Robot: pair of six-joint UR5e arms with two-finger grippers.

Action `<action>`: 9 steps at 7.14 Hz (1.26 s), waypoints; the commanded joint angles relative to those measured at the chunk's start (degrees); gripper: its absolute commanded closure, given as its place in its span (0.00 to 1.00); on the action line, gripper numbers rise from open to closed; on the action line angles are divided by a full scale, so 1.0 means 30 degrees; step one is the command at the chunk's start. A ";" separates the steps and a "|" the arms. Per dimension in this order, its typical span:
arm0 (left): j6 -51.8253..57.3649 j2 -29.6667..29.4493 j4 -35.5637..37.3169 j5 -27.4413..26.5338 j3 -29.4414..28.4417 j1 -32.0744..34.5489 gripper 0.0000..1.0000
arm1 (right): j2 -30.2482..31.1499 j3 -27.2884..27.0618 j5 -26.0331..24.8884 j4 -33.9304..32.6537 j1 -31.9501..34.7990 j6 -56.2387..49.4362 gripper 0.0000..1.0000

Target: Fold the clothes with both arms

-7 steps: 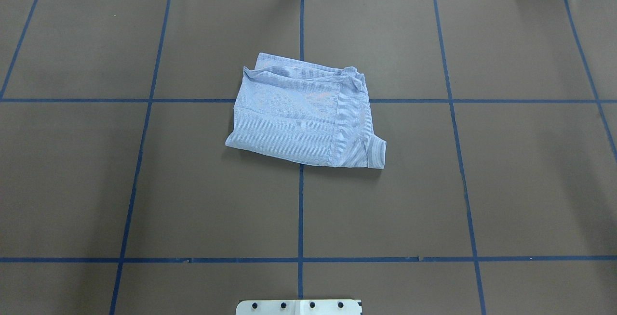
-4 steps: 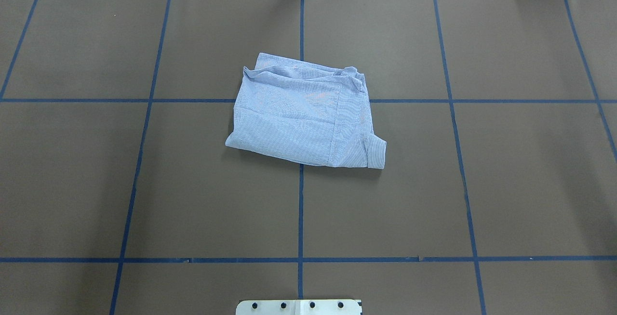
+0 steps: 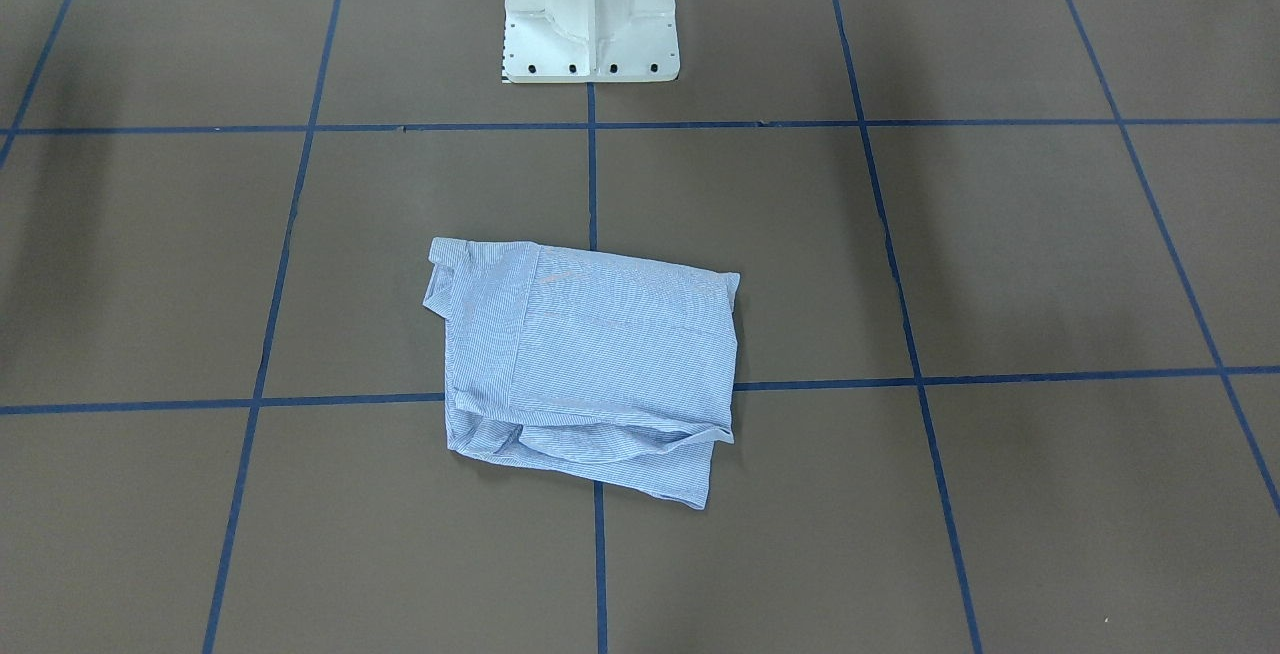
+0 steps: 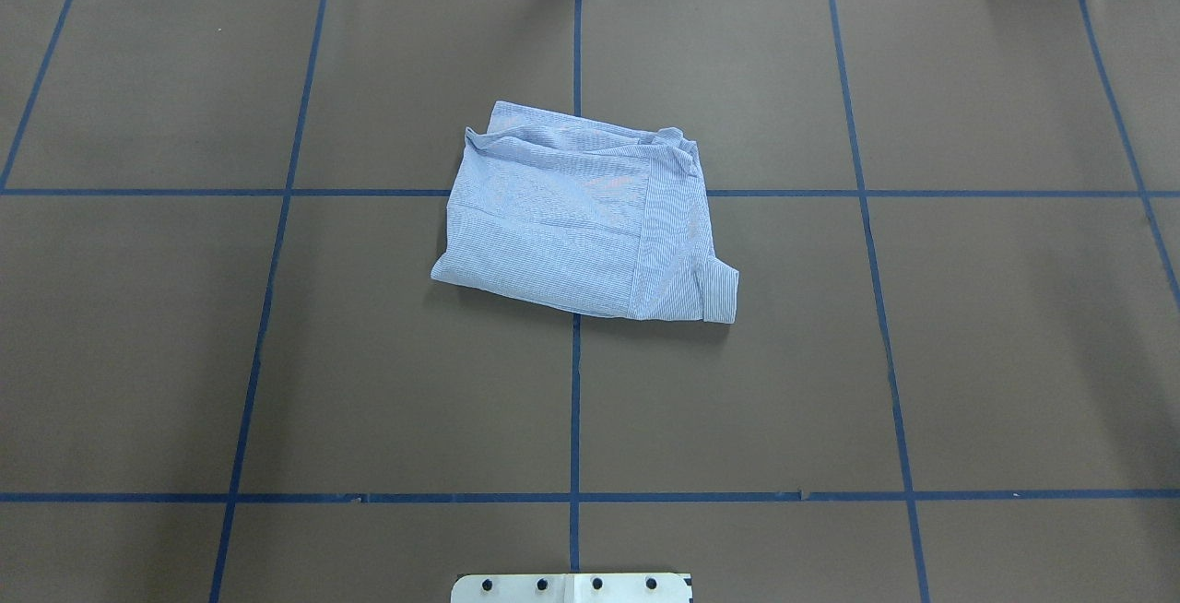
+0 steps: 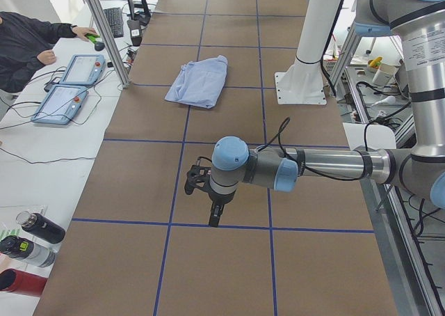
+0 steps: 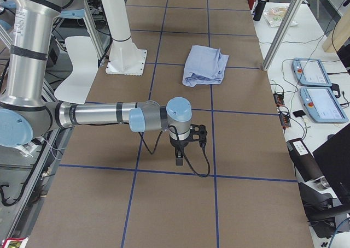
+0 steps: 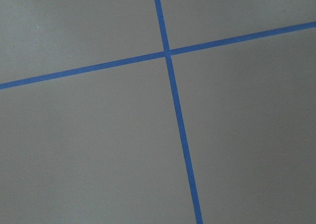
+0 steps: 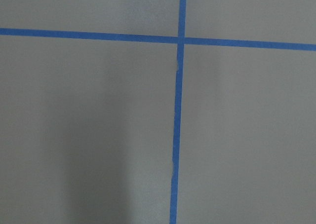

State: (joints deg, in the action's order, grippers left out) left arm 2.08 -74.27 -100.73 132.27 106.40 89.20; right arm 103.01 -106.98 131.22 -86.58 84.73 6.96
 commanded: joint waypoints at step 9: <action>-0.0021 0.0411 0.0031 0.0001 0.0041 0.0004 0.00 | 0.0028 -0.0552 0.0029 0.0092 -0.0029 0.0491 0.00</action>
State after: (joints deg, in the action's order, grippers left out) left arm 2.04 -73.35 -100.63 132.27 106.12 89.21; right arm 103.03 -108.72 131.23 -86.28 84.64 8.37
